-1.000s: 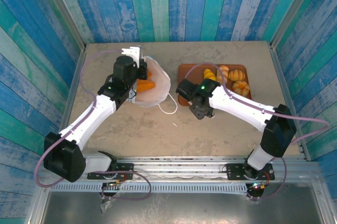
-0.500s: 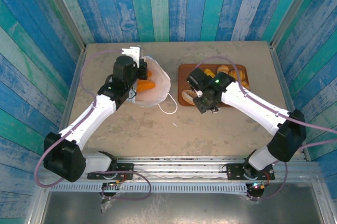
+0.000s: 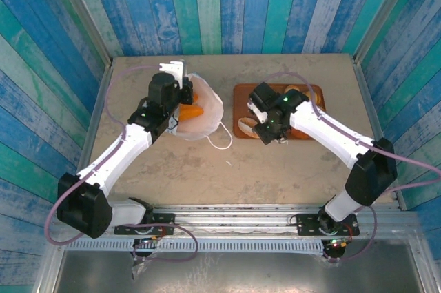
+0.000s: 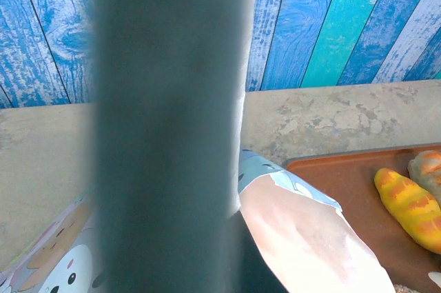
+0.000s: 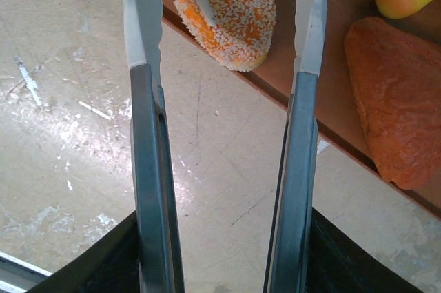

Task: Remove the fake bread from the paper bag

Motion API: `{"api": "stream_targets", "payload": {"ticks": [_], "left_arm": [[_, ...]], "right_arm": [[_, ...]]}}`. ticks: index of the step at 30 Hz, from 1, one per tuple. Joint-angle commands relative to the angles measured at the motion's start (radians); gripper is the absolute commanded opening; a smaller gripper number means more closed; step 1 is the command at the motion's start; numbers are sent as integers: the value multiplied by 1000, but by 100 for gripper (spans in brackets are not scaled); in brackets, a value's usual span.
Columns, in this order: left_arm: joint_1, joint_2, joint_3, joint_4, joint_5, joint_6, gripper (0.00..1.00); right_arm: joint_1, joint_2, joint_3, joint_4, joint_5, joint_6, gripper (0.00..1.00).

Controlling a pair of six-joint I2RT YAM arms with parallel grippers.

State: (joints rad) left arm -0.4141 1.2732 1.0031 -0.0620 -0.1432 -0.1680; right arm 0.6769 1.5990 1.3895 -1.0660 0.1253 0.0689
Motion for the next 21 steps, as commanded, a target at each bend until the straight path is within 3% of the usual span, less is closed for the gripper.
{"api": "stream_targets", "payload": {"ticks": [1, 14, 21], "left_arm": [[-2, 6, 38, 12, 6, 7, 0], [-2, 11, 48, 10, 14, 6, 0], [-2, 7, 49, 10, 15, 6, 0]], "right_arm": [[-9, 15, 2, 6, -10, -29, 55], [-32, 54, -11, 29, -78, -60, 55], [-41, 78, -18, 29, -49, -55, 54]]}}
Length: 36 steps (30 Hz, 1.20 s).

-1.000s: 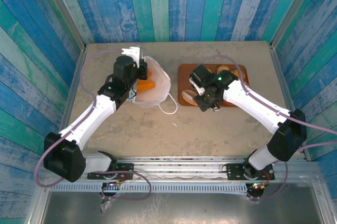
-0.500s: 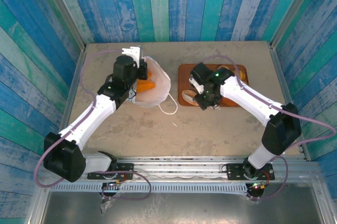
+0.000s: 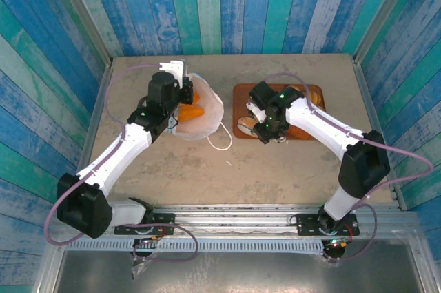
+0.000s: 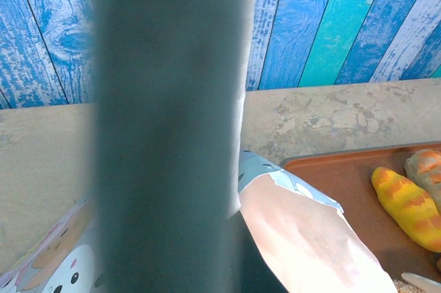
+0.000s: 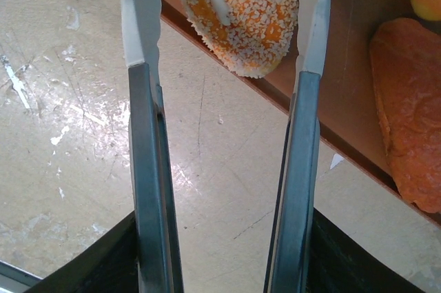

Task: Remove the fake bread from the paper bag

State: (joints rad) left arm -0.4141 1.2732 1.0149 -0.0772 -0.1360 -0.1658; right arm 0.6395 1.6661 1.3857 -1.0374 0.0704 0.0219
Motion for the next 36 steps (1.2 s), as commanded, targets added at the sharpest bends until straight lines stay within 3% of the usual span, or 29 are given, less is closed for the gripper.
{"api": "stream_targets", "payload": {"ticks": [1, 13, 25, 36], "left_arm": [[-2, 8, 37, 24, 7, 4, 0], [-2, 1, 36, 22, 7, 3, 0], [-1, -1, 30, 20, 10, 3, 0], [-1, 1, 31, 20, 13, 1, 0]], "right_arm": [[-3, 10, -14, 0, 10, -6, 54], [-16, -76, -34, -8, 122, 19, 46], [-109, -113, -108, -3, 73, 15, 47], [-117, -83, -117, 17, 29, 6, 50]]}}
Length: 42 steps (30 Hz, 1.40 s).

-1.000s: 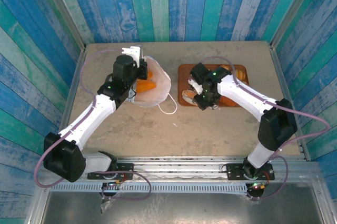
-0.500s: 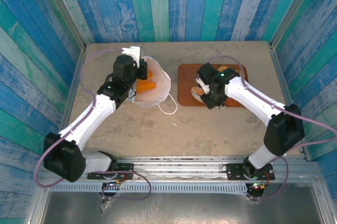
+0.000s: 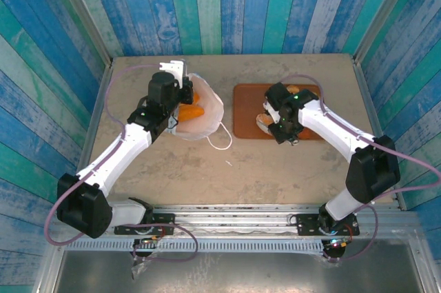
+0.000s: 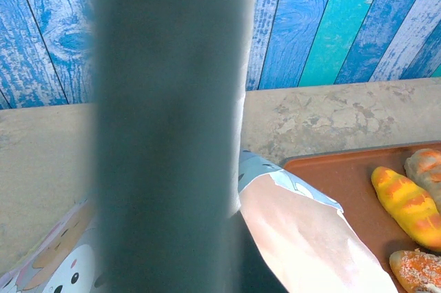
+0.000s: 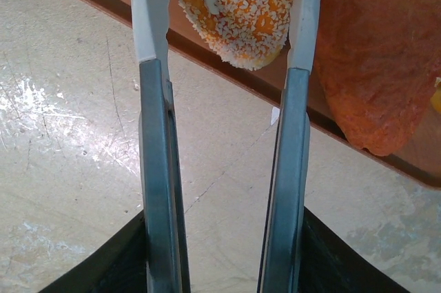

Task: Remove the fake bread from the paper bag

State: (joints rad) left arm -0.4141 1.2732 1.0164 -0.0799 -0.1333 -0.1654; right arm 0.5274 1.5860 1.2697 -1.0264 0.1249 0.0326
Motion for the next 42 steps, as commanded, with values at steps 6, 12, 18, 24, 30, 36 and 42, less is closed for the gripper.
{"api": "stream_targets", "payload": {"ticks": [6, 12, 18, 24, 30, 36, 42], "left_arm": [[-2, 2, 31, 22, 11, 2, 0], [-2, 6, 33, 24, 18, 0, 0], [-2, 4, 33, 24, 21, 2, 0], [-2, -2, 33, 23, 21, 5, 0], [-2, 0, 30, 19, 22, 15, 0], [-2, -9, 14, 24, 24, 29, 0], [-2, -11, 11, 29, 44, 41, 0]], "right_arm": [[-5, -19, 22, -4, -7, 9, 53], [-4, -39, 43, -9, 19, 17, 54], [-4, -49, 74, -8, 46, 28, 54], [-4, -62, 107, -9, 51, 36, 54], [-3, -90, 149, -25, -7, 46, 53], [33, -159, 214, -52, -124, 96, 51], [191, -198, 291, -83, -143, 165, 51]]}}
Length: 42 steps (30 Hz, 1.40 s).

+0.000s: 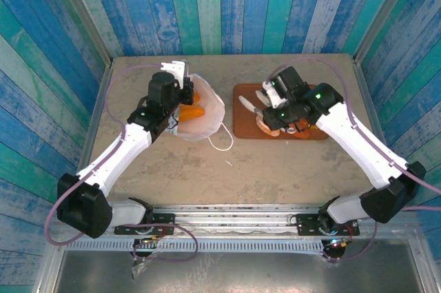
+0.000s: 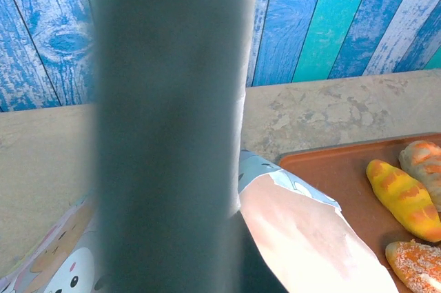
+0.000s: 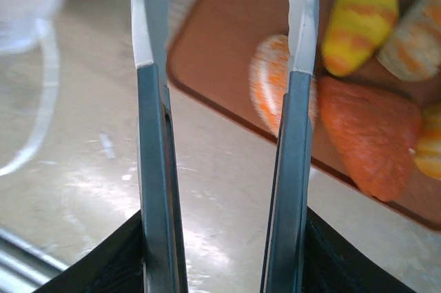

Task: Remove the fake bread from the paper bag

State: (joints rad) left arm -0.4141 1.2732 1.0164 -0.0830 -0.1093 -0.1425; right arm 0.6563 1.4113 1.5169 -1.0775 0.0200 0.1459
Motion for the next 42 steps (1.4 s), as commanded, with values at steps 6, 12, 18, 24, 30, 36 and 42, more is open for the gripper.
{"api": "stream_targets", "payload": {"ticks": [6, 12, 18, 24, 30, 36, 42], "left_arm": [[-2, -7, 1, 42, 43, 30, 0], [-2, -12, -28, 59, 81, 48, 0], [-1, -45, -51, 63, 129, 71, 0], [-2, -79, -82, 69, 200, 101, 0], [-2, -103, -101, 71, 248, 126, 0], [-2, -107, -90, 63, 285, 141, 0], [-2, -107, -90, 60, 298, 147, 0]], "right_arm": [[182, 8, 106, -43, -50, 102, 51], [259, 109, 137, -44, -53, 99, 50], [288, 222, 168, -4, -23, 100, 49], [306, 316, 219, 6, 85, 112, 49], [338, 380, 229, 37, 152, 107, 49], [359, 432, 259, 39, 197, 72, 49], [361, 472, 295, 5, 250, 55, 50]]}}
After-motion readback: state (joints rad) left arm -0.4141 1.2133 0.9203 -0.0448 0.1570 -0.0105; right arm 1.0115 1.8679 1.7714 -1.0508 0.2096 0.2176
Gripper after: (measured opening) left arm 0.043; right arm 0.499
